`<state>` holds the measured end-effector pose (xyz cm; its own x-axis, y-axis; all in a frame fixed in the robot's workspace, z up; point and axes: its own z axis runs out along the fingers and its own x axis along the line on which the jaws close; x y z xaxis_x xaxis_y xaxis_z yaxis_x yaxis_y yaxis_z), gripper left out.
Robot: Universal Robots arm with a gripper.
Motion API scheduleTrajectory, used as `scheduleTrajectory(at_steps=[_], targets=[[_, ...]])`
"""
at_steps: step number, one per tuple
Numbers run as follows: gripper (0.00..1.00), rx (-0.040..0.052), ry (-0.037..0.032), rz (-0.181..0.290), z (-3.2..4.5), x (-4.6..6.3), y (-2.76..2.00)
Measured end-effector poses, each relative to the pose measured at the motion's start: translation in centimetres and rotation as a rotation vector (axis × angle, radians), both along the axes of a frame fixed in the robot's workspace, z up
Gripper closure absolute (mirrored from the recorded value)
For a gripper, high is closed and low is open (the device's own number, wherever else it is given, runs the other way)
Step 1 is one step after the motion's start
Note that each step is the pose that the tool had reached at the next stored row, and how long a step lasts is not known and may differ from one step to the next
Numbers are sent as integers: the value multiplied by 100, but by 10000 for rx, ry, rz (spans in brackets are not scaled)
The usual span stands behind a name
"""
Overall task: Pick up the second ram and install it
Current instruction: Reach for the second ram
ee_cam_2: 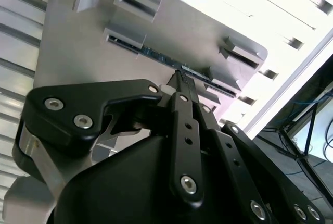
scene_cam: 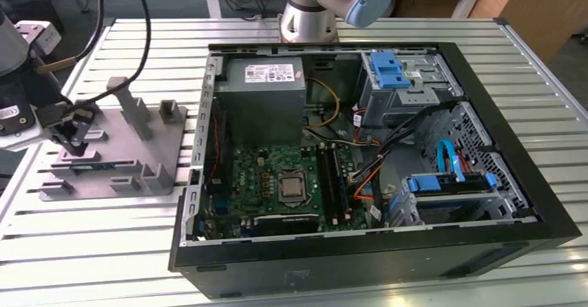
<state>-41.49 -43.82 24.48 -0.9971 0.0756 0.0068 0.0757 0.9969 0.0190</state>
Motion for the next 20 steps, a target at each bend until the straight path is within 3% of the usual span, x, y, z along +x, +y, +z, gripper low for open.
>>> scheduleTrajectory(at_steps=[6, 12, 16, 20], targets=[[90, -1, 1, 112, -109, 27, 17], [90, -1, 1, 733, -218, 27, 27], [90, -1, 1, 742, -288, 27, 74], [90, -2, 3, 744, -296, 27, 74]])
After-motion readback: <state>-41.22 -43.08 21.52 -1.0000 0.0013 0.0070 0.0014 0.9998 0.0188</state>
